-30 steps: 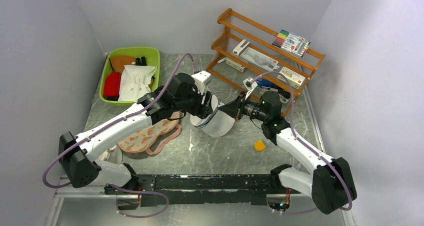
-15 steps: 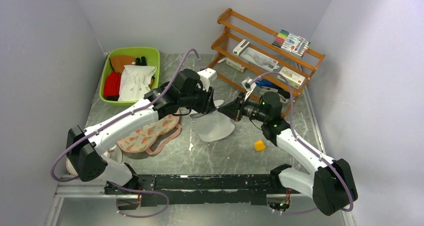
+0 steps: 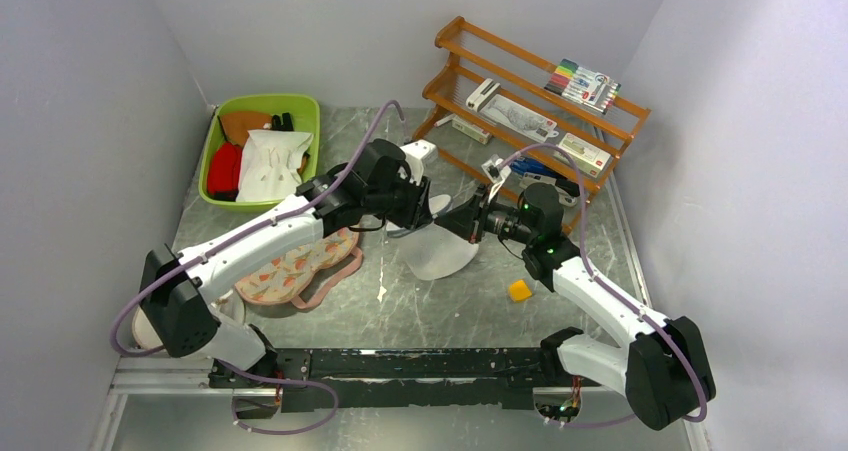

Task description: Unzip the laundry bag and remove the bra

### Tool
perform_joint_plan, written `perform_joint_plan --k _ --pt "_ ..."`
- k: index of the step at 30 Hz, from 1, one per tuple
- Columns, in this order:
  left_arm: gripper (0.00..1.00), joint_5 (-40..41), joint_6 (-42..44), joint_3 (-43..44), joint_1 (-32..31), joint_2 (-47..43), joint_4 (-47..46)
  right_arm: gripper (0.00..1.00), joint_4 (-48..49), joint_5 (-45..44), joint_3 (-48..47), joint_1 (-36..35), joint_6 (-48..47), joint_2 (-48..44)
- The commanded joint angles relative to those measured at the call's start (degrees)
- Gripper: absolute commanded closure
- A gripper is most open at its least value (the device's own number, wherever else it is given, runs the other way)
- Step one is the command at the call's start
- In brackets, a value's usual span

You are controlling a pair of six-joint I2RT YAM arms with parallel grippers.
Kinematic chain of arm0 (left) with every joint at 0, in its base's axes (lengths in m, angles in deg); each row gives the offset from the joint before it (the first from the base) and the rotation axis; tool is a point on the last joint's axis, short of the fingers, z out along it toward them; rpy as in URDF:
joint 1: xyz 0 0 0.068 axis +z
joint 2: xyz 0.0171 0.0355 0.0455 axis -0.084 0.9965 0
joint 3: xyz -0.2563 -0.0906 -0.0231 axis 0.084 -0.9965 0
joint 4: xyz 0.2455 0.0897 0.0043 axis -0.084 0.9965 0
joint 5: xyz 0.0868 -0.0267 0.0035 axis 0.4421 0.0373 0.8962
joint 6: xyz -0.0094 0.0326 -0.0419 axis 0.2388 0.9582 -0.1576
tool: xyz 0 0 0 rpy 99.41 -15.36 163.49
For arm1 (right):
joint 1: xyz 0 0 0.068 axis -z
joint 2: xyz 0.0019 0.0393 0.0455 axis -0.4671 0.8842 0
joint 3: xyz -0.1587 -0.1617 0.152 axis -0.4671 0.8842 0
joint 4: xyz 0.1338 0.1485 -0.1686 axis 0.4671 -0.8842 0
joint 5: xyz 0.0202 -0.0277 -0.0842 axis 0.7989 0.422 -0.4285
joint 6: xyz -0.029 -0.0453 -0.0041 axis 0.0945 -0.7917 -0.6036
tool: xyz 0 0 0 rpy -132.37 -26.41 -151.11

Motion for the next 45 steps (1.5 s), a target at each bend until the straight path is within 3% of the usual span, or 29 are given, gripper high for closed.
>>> perform_joint_plan --k 1,4,11,22,32,38,45 --pt "0.6 -1.6 0.7 0.2 0.3 1.9 -1.1 1.0 2.2 1.0 0.0 -0.5 -0.7 -1.1" --pt "0.67 -1.4 1.0 0.2 0.3 2.0 -1.2 1.0 1.4 0.7 -0.2 -0.5 -1.3 -1.2" --pt "0.93 1.1 2.3 -0.3 0.3 -1.2 -1.0 1.0 -1.6 -3.3 -0.2 -0.5 -2.6 -1.7" --pt "0.93 1.3 4.2 -3.3 0.3 -8.9 -4.7 1.0 -10.1 -21.5 -1.5 0.6 1.8 -0.6" --pt "0.93 1.5 4.6 -5.4 0.3 -12.5 -4.5 1.0 -4.6 -14.6 -0.6 3.5 4.9 2.8" --pt "0.93 1.1 3.7 -5.9 0.3 -10.8 -4.1 1.0 4.5 -4.6 0.8 3.4 6.9 4.6" --pt "0.89 -3.4 3.8 -4.7 0.3 -7.0 -3.3 1.0 7.9 -0.2 1.7 3.3 7.5 4.1"
